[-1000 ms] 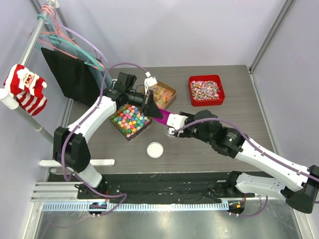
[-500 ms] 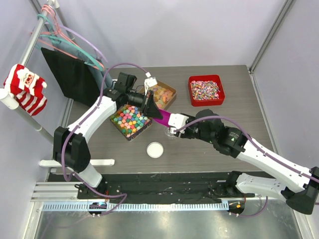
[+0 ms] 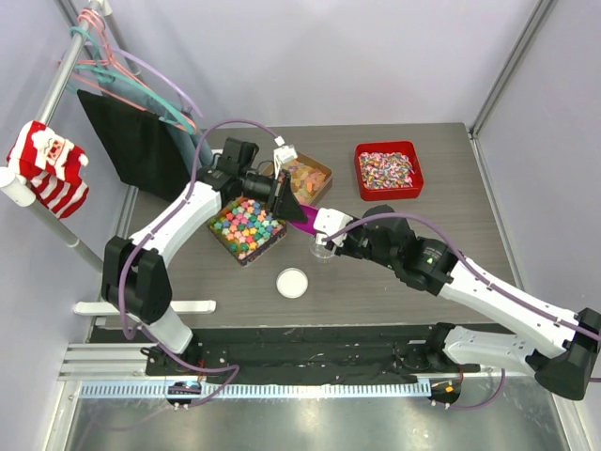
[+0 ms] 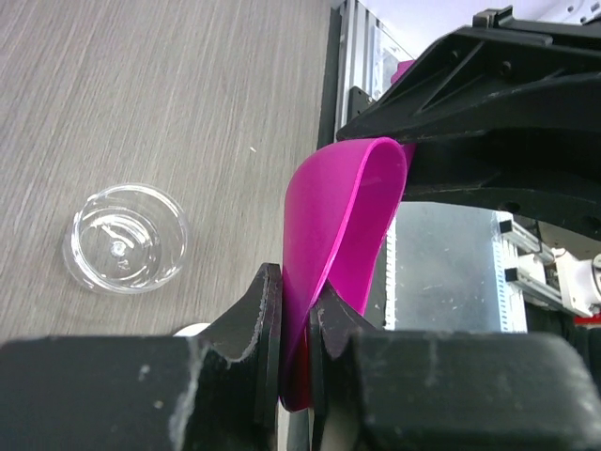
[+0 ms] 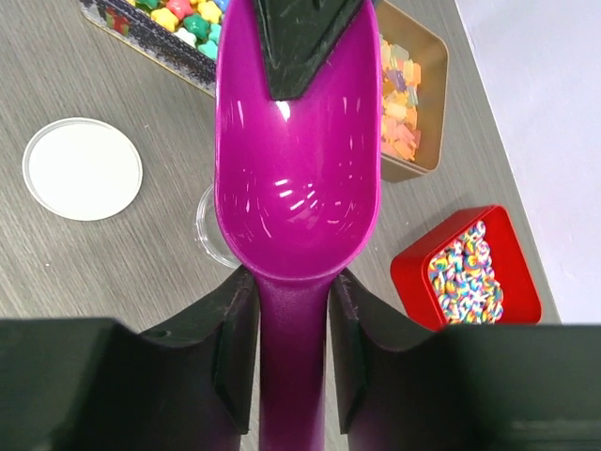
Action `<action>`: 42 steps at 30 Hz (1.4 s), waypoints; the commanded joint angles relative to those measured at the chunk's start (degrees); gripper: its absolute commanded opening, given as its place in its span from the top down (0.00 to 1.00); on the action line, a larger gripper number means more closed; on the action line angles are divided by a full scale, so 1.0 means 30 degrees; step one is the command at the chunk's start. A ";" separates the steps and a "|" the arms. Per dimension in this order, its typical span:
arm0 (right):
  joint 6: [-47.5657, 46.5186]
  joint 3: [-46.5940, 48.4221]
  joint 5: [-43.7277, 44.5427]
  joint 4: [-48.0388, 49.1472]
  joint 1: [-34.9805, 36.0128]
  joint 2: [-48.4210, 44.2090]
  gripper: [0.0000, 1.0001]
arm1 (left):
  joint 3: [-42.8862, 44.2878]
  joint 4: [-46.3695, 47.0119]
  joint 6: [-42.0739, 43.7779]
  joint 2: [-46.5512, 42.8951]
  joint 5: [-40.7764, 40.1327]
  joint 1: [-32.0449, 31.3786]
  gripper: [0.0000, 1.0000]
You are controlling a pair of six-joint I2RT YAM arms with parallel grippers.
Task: Pack the candies
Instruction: Pick up the spatula from the center of the board, then pick up the storage box at the center of the board.
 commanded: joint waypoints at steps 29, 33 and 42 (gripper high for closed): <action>-0.0685 -0.0985 0.1440 0.2464 -0.0030 -0.0640 0.99 | 0.0688 -0.1704 0.2798 -0.2232 -0.8860 0.4127 0.12; -0.0802 0.0479 0.1790 0.1088 -0.0001 0.0443 0.99 | -0.0514 -0.1762 0.4408 -0.2555 -1.1533 0.4157 0.09; -0.1534 0.3440 0.2642 -0.0643 0.0028 0.3402 0.99 | -0.3006 -0.0767 0.6052 -0.2937 -1.5814 0.4859 0.00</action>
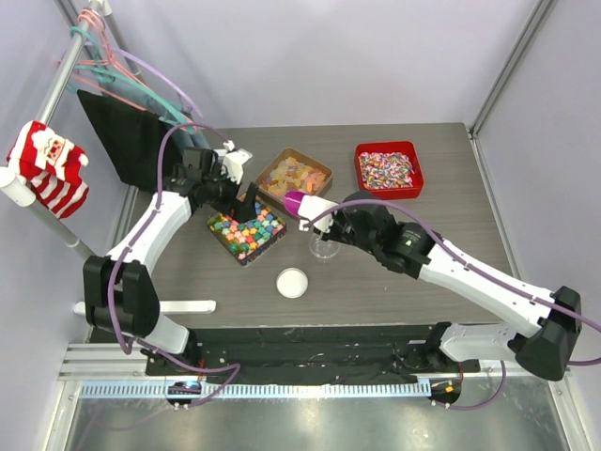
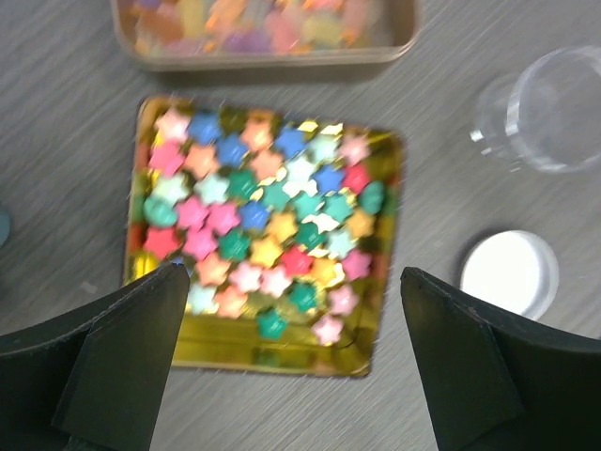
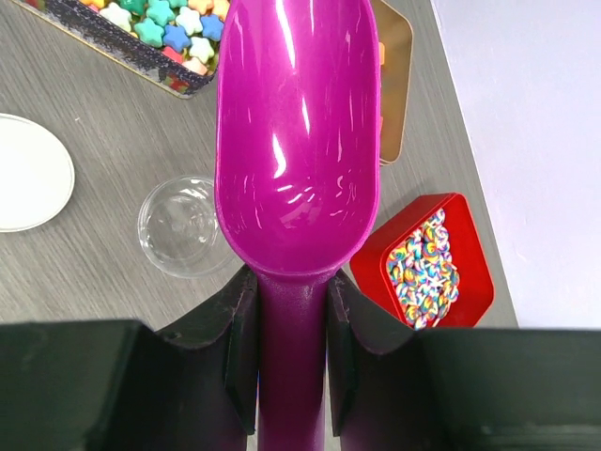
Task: Pack the candies
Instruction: Pick up the storage box at the center of the board.
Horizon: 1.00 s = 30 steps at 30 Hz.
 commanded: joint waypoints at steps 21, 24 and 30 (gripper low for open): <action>-0.0251 0.1848 0.0448 -0.0353 0.0380 0.2385 0.99 | -0.0603 0.2344 0.3691 0.3824 -0.1187 0.3690 0.26; -0.0251 0.1994 0.0477 -0.0353 0.0439 0.2708 0.99 | -0.0370 0.2785 0.3632 0.4410 -0.1422 0.3690 0.37; -0.0514 0.2315 0.0536 -0.0323 0.0527 0.3382 0.99 | 0.0100 0.2699 0.3924 0.5320 -0.1772 0.3690 0.46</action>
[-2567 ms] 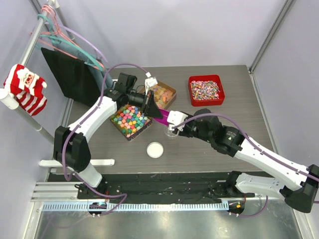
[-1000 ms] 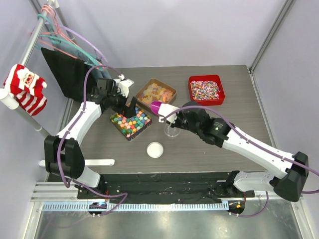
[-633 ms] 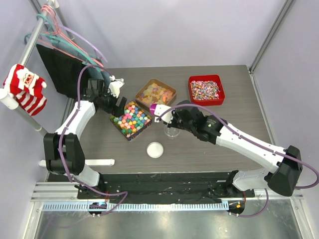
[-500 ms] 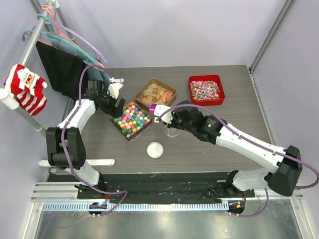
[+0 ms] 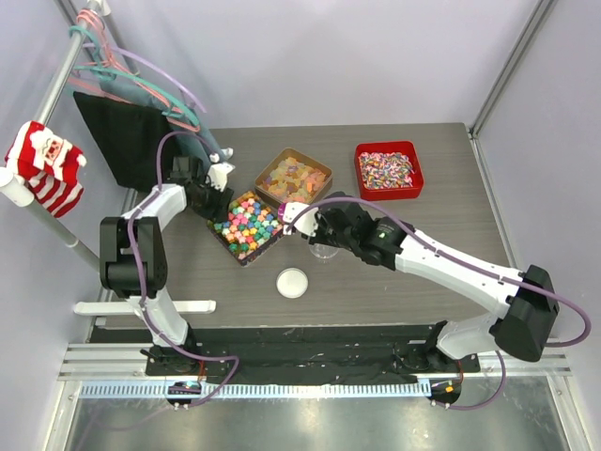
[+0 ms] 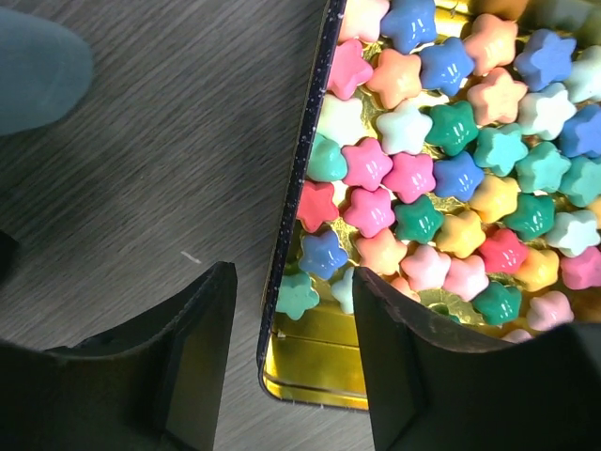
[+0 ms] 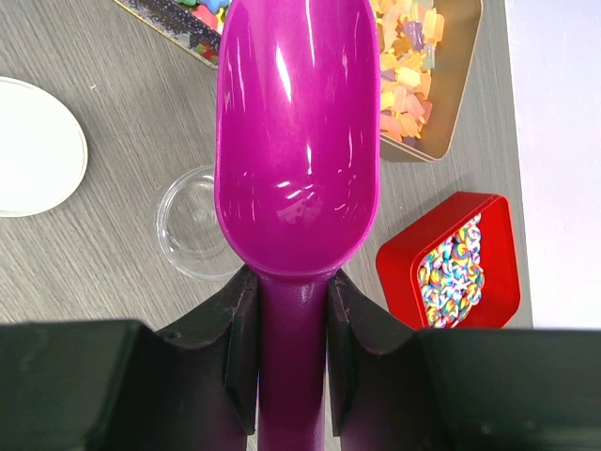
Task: Pack the candies
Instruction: Pick up the storage box at the center of the board.
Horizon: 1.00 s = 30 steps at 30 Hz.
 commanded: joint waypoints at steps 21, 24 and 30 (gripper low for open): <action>-0.0055 0.1877 0.0597 0.0324 0.0843 0.0997 0.99 | -0.2896 0.1053 -0.0588 -0.2597 -0.1255 0.0120 0.86; -0.0026 0.1730 0.0567 0.0324 0.0902 0.0968 0.99 | -0.3805 0.0995 -0.0853 -0.3447 -0.1051 0.0120 0.87; -0.0113 0.1671 0.0625 0.0295 0.1223 0.1113 0.99 | -0.4569 0.1580 -0.1381 -0.4357 -0.1022 0.0120 0.83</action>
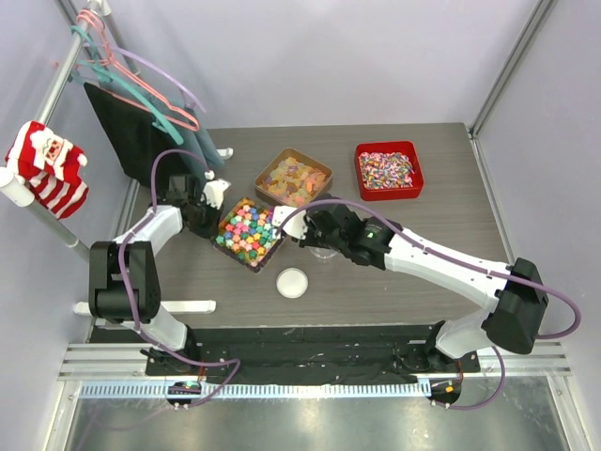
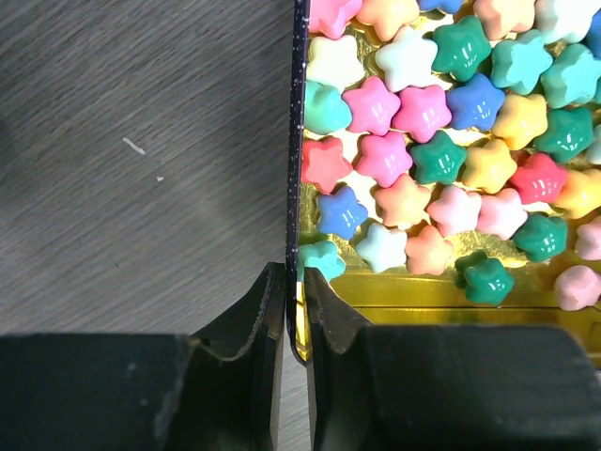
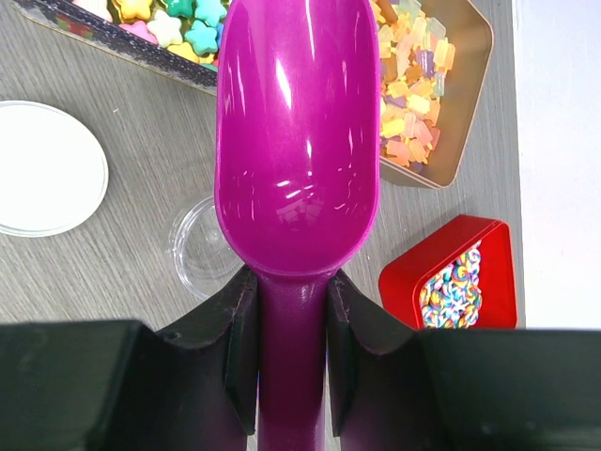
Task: Pack the candies
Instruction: Pick up the storage box at the center of the board.
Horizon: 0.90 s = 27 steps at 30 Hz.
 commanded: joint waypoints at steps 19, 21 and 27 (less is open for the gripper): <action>-0.2368 0.4361 0.3693 -0.0635 0.1192 0.4430 0.99 | 0.0197 0.1153 -0.1084 0.1094 -0.1774 -0.1462 0.87; -0.2866 0.4656 0.4307 -0.0752 0.1193 0.5250 0.99 | 0.0256 0.1125 -0.1201 0.1212 -0.1920 -0.1724 0.85; -0.4358 0.5798 0.5042 -0.0928 0.1222 0.7210 0.99 | 0.0461 0.1124 -0.1319 0.1652 -0.2477 -0.2194 0.78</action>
